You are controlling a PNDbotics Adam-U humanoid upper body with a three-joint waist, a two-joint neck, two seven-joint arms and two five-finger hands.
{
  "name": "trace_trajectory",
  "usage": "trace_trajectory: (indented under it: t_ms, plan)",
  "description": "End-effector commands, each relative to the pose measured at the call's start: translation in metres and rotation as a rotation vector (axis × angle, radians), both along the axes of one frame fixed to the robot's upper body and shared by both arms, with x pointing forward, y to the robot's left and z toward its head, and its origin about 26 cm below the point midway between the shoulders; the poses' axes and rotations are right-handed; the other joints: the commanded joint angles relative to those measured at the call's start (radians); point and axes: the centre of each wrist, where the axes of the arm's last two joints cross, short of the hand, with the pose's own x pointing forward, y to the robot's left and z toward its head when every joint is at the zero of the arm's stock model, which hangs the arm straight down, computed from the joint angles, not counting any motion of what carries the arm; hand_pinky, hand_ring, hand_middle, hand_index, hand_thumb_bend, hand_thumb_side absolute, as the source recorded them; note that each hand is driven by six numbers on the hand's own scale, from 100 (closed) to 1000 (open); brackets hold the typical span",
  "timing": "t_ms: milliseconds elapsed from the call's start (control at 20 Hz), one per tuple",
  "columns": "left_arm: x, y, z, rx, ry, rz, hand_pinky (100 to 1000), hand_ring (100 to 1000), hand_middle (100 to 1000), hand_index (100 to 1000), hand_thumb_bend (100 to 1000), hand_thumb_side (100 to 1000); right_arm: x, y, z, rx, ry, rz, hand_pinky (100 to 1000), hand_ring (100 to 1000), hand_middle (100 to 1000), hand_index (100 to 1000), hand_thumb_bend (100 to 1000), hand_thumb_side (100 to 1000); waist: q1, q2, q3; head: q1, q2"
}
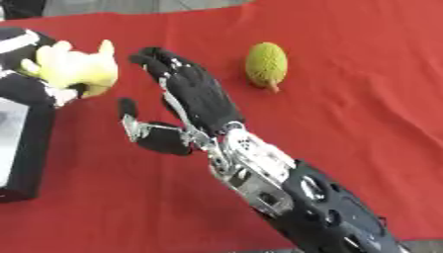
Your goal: Pick up the objects with one hand, pass them to the other hand, and then place them into the box on the other side of the table.
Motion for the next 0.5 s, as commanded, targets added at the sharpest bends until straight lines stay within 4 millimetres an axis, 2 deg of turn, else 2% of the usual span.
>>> trace_trajectory:
  t_ms: [50,200,250,400,500]
  plan:
    - [-0.006,0.020,0.017,-0.027,-0.071,0.060,718,472,298,342,100,100,-0.002,-0.004,0.010,0.024,-0.028,0.003,780,811,856,884,100,511,-0.001,-0.021,0.002,0.018,-0.007]
    - [-0.007,0.021,0.017,-0.037,-0.072,0.066,718,472,298,342,100,100,-0.002,-0.004,0.011,0.025,-0.031,0.004,778,805,857,884,100,511,-0.001,-0.021,0.001,0.028,-0.006]
    - [-0.005,0.028,0.015,-0.035,-0.070,0.101,723,470,297,344,100,100,0.000,-0.009,0.010,0.026,-0.033,-0.018,778,805,850,877,100,458,-0.005,-0.020,0.009,0.040,-0.008]
    - [-0.009,0.053,0.013,-0.068,-0.095,0.193,723,470,297,344,100,100,0.002,-0.017,0.014,0.052,-0.040,-0.045,778,805,850,877,100,458,-0.008,-0.020,0.009,0.059,-0.009]
    - [-0.011,0.074,0.011,-0.094,-0.101,0.269,725,469,298,346,100,100,0.004,-0.026,0.017,0.068,-0.054,-0.081,777,803,847,874,104,445,-0.014,-0.019,0.010,0.089,-0.013]
